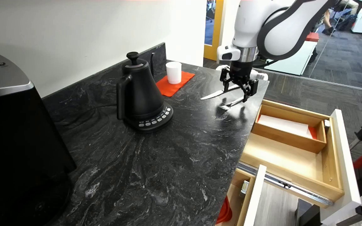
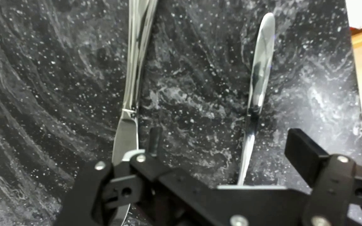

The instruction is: Pick the fork and knife on the counter and put them in the drawer

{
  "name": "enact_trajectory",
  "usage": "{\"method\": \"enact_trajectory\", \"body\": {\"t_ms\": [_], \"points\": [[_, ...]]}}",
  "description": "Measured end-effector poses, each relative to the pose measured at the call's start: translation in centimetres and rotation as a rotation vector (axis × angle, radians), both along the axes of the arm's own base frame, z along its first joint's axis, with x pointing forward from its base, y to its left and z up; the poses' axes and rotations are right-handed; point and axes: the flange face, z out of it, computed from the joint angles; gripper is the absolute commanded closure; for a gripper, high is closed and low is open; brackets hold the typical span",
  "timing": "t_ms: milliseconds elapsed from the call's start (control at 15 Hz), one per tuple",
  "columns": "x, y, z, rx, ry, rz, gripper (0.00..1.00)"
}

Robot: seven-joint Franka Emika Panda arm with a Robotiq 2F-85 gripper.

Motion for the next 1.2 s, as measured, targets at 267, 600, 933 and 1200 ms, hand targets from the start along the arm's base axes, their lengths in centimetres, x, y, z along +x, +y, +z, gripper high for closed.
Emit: {"method": "enact_trajectory", "body": {"t_ms": [267, 600, 933, 1200], "points": [[-0.13, 0.25, -0.84, 0.007, -0.003, 0.002, 0.31], [-0.02, 0.29, -0.9, 0.009, -0.009, 0.002, 0.65], [0.41, 0.2, -0.38, 0.009, -0.022, -0.003, 0.95], [0.46, 0.23, -0.18, 0.009, -0.025, -0.005, 0.95]]}}
